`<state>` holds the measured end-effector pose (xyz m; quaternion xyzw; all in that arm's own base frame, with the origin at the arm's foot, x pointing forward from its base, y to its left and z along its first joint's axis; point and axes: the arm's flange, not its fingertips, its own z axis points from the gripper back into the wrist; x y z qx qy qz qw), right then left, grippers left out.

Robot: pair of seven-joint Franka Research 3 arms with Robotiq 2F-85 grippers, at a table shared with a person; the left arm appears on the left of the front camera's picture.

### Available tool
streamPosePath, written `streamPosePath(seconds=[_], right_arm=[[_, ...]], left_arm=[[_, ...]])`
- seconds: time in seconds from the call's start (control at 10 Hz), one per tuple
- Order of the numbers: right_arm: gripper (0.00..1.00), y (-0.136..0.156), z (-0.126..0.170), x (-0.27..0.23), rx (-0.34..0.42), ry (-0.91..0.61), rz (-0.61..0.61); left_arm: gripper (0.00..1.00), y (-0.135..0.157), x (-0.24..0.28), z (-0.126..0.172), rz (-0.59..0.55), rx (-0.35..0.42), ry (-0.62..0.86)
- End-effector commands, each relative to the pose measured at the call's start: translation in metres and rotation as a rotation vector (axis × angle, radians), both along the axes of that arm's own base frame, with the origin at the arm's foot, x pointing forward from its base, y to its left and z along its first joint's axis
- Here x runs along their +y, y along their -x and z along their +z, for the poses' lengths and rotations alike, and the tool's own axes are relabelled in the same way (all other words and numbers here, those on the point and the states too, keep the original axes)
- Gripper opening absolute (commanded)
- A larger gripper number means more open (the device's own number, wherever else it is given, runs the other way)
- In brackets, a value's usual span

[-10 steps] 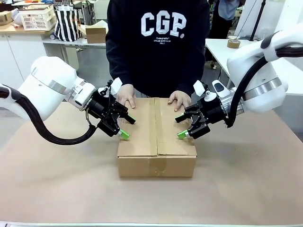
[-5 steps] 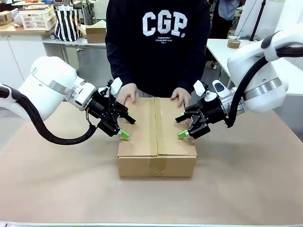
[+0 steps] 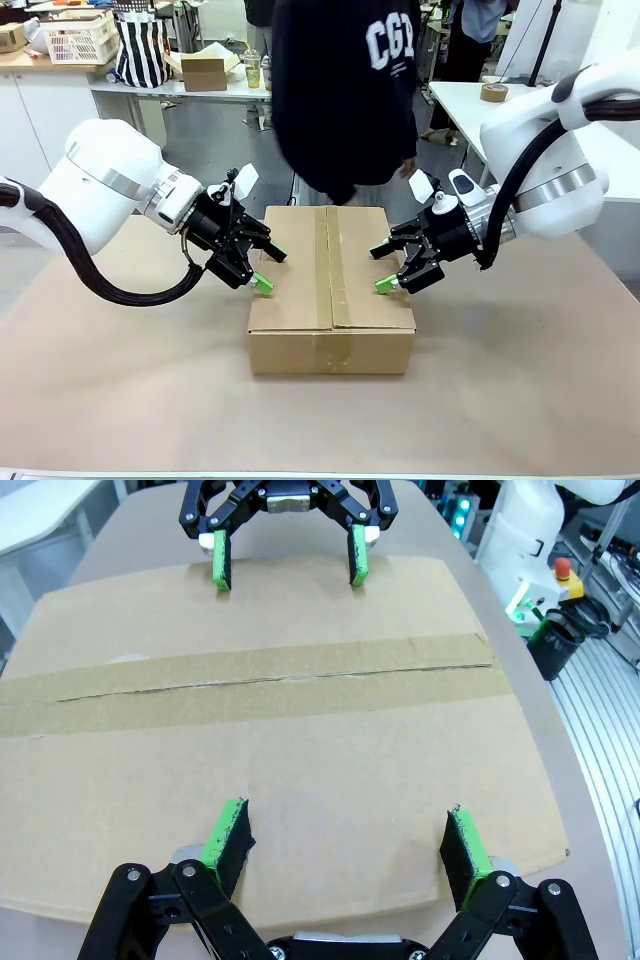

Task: Pack the gift set into the box.
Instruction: Press and hold the closed box until the human finishes sealing it.

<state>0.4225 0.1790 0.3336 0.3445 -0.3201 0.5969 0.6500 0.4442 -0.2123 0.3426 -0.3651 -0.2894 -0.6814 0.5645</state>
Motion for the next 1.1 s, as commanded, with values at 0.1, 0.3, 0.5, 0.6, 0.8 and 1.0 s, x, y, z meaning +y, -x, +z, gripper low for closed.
streamPosePath(seconds=[0.1,0.3,0.5,0.6,0.8,1.0], right_arm=[[1.0,-0.0026,-0.0018,-0.0003,0.005,-0.001,0.003],[1.0,-0.0026,-0.0018,-0.0003,0.005,-0.001,0.003],[1.0,-0.0026,-0.0018,-0.0003,0.005,-0.001,0.003],[1.0,-0.0026,-0.0018,-0.0003,0.005,-0.001,0.003],[1.0,-0.0026,-0.0018,-0.0003,0.005,-0.001,0.003],[1.0,-0.0026,-0.0018,-0.0003,0.005,-0.001,0.003]], left_arm=[[1.0,0.0007,0.0009,-0.0025,-0.001,0.0,0.008],[1.0,0.0007,0.0009,-0.0025,-0.001,0.0,0.008],[1.0,0.0007,0.0009,-0.0025,-0.001,0.0,0.008],[1.0,0.0007,0.0009,-0.0025,-0.001,0.0,0.008],[1.0,0.0007,0.0009,-0.0025,-0.001,0.0,0.008],[1.0,0.0007,0.0009,-0.0025,-0.001,0.0,0.008]])
